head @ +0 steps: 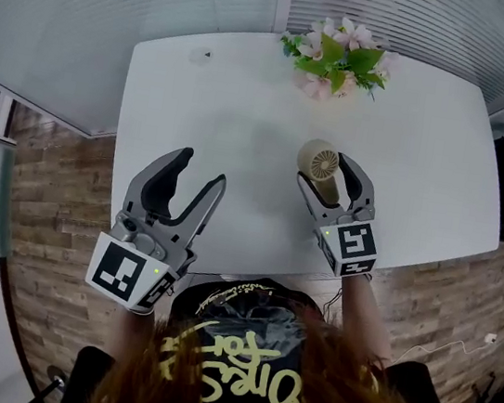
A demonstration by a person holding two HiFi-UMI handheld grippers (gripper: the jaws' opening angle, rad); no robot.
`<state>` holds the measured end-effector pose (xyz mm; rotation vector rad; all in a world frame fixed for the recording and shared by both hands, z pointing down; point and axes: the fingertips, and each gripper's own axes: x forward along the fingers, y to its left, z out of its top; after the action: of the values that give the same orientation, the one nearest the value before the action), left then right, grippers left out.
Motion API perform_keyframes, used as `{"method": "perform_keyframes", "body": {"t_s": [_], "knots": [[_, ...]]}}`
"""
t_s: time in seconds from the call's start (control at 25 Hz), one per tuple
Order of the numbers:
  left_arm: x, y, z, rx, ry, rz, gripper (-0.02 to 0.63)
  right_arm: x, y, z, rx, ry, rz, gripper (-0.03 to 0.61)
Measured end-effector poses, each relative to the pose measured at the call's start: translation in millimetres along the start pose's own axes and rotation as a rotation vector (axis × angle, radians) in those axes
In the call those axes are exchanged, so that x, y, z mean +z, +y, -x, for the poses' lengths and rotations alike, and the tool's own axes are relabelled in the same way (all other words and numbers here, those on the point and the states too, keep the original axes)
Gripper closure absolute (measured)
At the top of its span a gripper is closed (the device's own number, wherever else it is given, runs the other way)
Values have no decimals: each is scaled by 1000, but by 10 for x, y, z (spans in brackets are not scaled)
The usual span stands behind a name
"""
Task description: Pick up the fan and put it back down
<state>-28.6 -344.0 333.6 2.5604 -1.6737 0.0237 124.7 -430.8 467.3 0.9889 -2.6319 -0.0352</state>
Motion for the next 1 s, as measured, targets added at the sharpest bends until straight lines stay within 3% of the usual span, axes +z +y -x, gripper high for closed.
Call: {"method": "perform_keyframes", "body": {"t_s": [1.0], "knots": [[10, 0, 252, 90, 9, -16, 405, -527, 125, -362, 69, 164, 5, 253]]}}
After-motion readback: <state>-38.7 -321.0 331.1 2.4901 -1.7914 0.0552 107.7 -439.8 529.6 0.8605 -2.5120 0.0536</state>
